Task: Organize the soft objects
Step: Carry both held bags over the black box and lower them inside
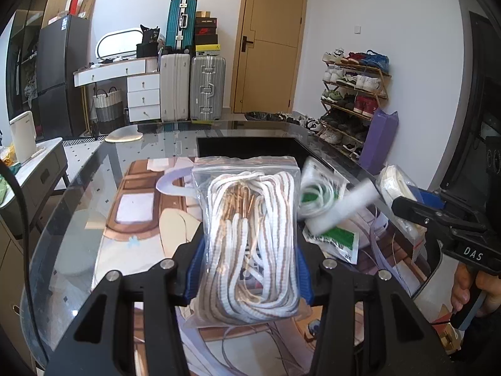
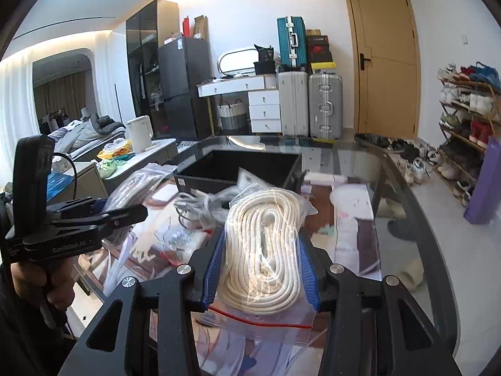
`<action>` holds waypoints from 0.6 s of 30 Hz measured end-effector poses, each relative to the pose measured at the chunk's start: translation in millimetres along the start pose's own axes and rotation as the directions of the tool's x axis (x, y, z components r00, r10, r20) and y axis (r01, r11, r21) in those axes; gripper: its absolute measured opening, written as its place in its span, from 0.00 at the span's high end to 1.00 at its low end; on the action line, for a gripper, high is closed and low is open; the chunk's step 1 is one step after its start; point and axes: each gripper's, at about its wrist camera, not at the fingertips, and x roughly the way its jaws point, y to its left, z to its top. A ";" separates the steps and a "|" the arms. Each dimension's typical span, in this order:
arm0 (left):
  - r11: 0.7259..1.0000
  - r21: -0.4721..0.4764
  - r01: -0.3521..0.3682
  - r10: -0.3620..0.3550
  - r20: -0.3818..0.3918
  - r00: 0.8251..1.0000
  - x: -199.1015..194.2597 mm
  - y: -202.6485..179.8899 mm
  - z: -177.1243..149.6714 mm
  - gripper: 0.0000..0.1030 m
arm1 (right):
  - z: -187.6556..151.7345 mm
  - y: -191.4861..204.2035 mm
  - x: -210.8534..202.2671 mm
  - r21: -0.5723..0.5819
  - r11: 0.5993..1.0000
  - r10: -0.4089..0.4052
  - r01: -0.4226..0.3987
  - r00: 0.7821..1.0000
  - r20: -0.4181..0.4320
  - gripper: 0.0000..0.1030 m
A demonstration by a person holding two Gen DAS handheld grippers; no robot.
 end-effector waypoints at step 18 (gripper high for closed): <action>0.999 0.031 -0.011 0.010 0.031 0.999 15.3 -0.6 38.5 0.54 | 51.8 10.3 31.1 -0.049 0.997 0.054 -0.053 0.998 0.028 0.57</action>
